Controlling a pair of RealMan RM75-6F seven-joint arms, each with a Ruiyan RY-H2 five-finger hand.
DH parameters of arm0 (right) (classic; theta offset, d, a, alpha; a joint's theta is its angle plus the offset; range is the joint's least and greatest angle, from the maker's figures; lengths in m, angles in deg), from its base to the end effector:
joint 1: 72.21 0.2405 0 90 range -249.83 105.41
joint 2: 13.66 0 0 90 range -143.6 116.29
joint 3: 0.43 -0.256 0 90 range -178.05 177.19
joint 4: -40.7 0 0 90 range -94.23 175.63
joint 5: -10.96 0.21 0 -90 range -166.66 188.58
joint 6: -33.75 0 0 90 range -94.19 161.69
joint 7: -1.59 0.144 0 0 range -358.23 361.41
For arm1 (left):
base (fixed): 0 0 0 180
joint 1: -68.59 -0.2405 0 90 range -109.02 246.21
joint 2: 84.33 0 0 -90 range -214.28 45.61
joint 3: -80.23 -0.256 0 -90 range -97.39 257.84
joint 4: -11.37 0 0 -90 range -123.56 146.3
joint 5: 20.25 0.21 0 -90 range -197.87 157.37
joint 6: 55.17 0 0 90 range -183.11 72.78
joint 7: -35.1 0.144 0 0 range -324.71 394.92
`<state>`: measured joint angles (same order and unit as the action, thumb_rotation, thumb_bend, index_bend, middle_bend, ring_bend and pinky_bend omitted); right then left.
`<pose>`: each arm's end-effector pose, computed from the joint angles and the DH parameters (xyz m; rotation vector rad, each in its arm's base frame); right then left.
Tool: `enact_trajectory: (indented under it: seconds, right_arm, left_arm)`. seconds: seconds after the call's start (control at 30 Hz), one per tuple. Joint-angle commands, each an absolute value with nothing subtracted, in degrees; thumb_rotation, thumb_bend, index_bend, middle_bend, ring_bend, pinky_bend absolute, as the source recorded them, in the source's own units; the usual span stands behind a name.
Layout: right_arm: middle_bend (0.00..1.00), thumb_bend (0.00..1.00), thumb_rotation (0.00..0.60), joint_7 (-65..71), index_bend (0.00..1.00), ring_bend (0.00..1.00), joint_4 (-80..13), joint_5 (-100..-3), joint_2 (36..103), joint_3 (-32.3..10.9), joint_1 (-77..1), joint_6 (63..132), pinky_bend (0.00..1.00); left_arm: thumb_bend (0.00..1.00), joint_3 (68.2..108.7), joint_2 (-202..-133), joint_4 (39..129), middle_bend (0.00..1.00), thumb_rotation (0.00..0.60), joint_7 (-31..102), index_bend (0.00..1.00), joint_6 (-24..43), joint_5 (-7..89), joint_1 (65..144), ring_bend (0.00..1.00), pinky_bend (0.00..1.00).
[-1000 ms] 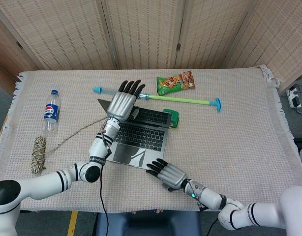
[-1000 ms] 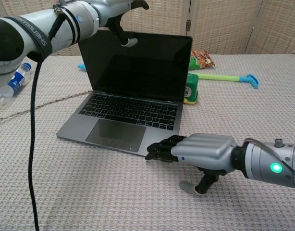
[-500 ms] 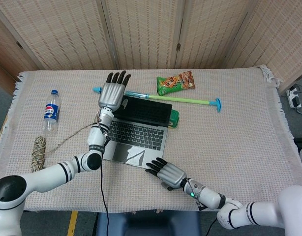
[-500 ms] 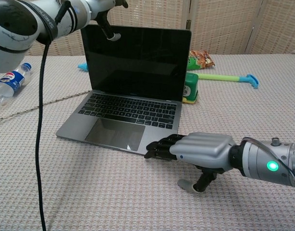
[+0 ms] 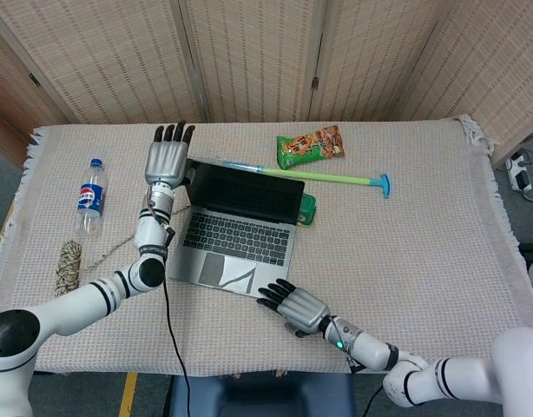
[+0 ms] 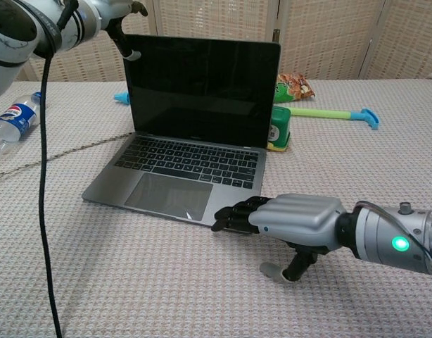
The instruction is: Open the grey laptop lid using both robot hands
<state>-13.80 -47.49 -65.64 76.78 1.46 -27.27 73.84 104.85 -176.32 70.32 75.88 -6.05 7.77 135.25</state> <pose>-0.1456 -0.2578 -0.0838 2.4468 -0.9488 0.7100 -0.0703 0.5023 0.0528 -1.5018 -0.8221 -0.7860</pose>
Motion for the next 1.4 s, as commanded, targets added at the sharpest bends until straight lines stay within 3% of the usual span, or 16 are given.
enact_trajectory:
  seconds: [0.03, 0.2, 0.5, 0.73, 1.03, 1.4]
  right_arm:
    - [0.0, 0.55, 0.6, -13.1, 0.0, 0.05, -48.4, -66.5, 76.1, 1.4, -27.7, 74.8, 0.0]
    - [0.0, 0.55, 0.6, -11.7, 0.0, 0.03, -50.4, -68.7, 74.1, 1.6, -28.5, 77.3, 0.0]
    - [0.0, 0.55, 0.6, -9.5, 0.0, 0.03, -55.3, -72.6, 68.4, 2.5, -31.4, 83.4, 0.0]
    - [0.0, 0.55, 0.6, -10.6, 0.0, 0.03, -60.4, -74.1, 60.4, 4.4, -35.8, 89.9, 0.0]
    - [0.0, 0.55, 0.6, -10.4, 0.0, 0.07, -63.0, -75.9, 49.0, 7.7, -46.9, 105.2, 0.0]
    - [0.0, 0.55, 0.6, -4.6, 0.0, 0.05, -59.0, -75.8, 45.8, 6.6, -59.8, 122.3, 0.0]
  left_arm:
    - [0.4, 103.8, -173.9, 73.8, 0.0, 0.6, 71.2, 0.0, -5.8, 12.7, 132.8, 0.0, 0.0]
    - [0.4, 99.9, -169.1, 80.7, 0.0, 0.6, 65.7, 0.0, -2.9, 23.4, 128.0, 0.0, 0.0]
    - [0.41, 96.1, -161.0, 92.1, 0.0, 0.6, 59.5, 0.0, 1.3, 29.0, 119.7, 0.0, 0.0]
    - [0.41, 92.6, -157.8, 95.3, 0.0, 0.6, 52.6, 0.0, 6.9, 35.1, 112.2, 0.0, 0.0]
    - [0.41, 86.0, -155.7, 97.6, 0.02, 0.6, 47.0, 0.0, 19.2, 45.1, 100.4, 0.0, 0.0]
    - [0.41, 80.3, -151.4, 103.2, 0.02, 0.6, 45.4, 0.02, 31.6, 50.3, 86.9, 0.0, 0.0]
